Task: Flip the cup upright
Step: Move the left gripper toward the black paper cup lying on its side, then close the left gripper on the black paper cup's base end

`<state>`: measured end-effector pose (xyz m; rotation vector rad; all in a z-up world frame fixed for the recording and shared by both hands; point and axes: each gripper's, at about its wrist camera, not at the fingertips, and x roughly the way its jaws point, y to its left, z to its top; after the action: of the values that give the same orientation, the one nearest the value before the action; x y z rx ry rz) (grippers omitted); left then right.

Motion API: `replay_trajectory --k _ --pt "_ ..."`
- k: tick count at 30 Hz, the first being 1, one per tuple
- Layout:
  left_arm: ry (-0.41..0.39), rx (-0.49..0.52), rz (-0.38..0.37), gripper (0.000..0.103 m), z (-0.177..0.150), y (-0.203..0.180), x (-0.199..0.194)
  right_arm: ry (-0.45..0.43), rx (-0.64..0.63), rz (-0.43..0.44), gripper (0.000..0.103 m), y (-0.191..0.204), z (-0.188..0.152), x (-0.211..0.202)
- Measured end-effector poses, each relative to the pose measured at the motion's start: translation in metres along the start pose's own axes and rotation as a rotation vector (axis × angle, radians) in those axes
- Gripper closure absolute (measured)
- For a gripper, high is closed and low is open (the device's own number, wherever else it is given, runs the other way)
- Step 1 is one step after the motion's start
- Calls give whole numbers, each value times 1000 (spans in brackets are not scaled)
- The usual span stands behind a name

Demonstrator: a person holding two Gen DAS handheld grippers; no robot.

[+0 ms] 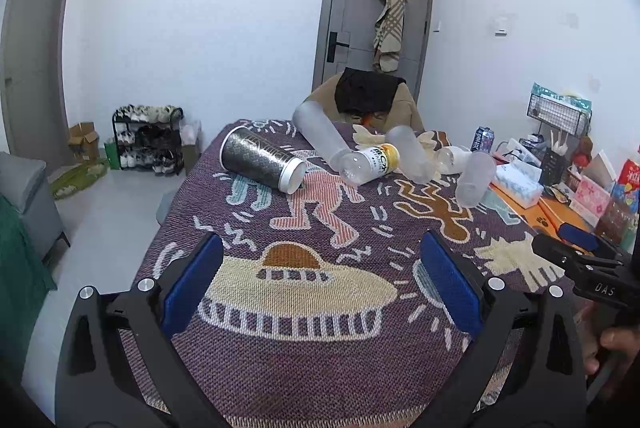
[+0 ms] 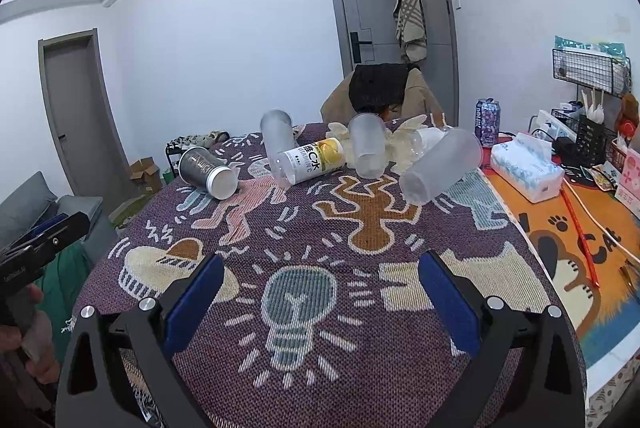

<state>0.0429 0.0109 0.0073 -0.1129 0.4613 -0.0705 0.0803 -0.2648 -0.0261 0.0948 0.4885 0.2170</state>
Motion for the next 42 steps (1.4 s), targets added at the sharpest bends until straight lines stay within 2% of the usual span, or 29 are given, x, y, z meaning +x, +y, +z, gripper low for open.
replay_trajectory --k 6,11,16,26,33,42 --pt "46 -54 -32 5 16 13 27 24 -25 -2 7 3 11 18" --pt "92 -135 -64 5 35 31 55 61 -16 8 7 1 19 34" --pt "141 -214 -89 5 53 45 83 34 -14 24 7 4 34 46" --pt "224 -383 -120 8 79 77 138 78 -34 44 7 16 70 86" --pt "284 -539 -141 9 87 107 181 130 -34 58 7 23 86 123" --pt "342 -716 -139 11 83 135 238 178 -67 22 7 29 90 173"
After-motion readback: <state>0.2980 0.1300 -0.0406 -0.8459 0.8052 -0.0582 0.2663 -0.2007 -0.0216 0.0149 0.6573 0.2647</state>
